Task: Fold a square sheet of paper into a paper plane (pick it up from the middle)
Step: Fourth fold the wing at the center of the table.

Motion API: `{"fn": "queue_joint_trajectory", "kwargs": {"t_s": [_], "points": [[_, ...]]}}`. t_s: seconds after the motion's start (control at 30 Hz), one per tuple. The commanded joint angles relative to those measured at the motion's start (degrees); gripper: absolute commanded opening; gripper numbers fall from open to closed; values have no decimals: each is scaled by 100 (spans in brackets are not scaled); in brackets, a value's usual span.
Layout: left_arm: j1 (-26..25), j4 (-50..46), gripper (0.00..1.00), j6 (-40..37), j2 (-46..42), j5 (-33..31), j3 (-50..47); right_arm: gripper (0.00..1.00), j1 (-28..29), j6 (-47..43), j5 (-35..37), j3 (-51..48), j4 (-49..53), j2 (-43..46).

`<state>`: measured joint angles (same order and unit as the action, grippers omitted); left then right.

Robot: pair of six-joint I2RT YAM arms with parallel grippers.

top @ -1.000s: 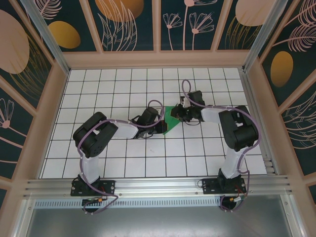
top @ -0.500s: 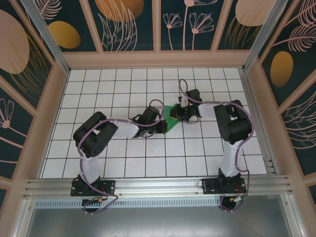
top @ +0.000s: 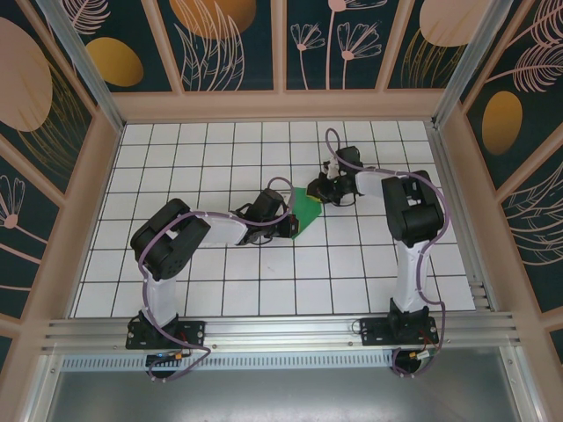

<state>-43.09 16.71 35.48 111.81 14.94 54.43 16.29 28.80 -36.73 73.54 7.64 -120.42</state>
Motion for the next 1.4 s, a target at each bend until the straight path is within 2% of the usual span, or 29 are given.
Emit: {"fn": "queue_joint_trajectory", "kwargs": {"t_s": [0.0,0.23,0.33,0.4,0.43,0.53,0.67,0.8,0.9,1.03,1.13,1.37], "points": [[-24,-1416,2,-173,388,-100,-389,16,-324,-189,1112,467,-55,-378],[-24,-1365,3,-149,318,-126,-290,16,-324,-287,1377,1394,423,-504],[-20,-1260,8,-72,150,-110,-121,19,-292,-322,1367,1327,423,-145],[-11,-1061,15,24,-100,-88,-18,23,-261,-331,1370,969,296,357],[4,-917,21,73,-266,-79,16,25,-243,-324,1370,694,204,633],[96,-500,29,260,-772,-83,2,34,-215,-237,1356,-199,-53,1444],[380,194,44,595,-1321,-127,-448,47,-74,36,1205,-1372,-466,2241],[702,722,60,974,-1725,-59,-961,50,255,380,1148,-1923,-730,2416],[852,986,67,1088,-1743,150,-1161,52,505,713,1230,-2099,-953,2369],[870,1246,69,858,-1600,642,-1182,53,621,1014,1495,-2284,-1131,2374],[866,1378,65,504,-1416,1251,-1085,53,626,1198,1563,-2445,-1240,2441],[796,937,56,-449,-1012,1362,-779,57,608,1473,1459,-2437,-1305,2420]]}}
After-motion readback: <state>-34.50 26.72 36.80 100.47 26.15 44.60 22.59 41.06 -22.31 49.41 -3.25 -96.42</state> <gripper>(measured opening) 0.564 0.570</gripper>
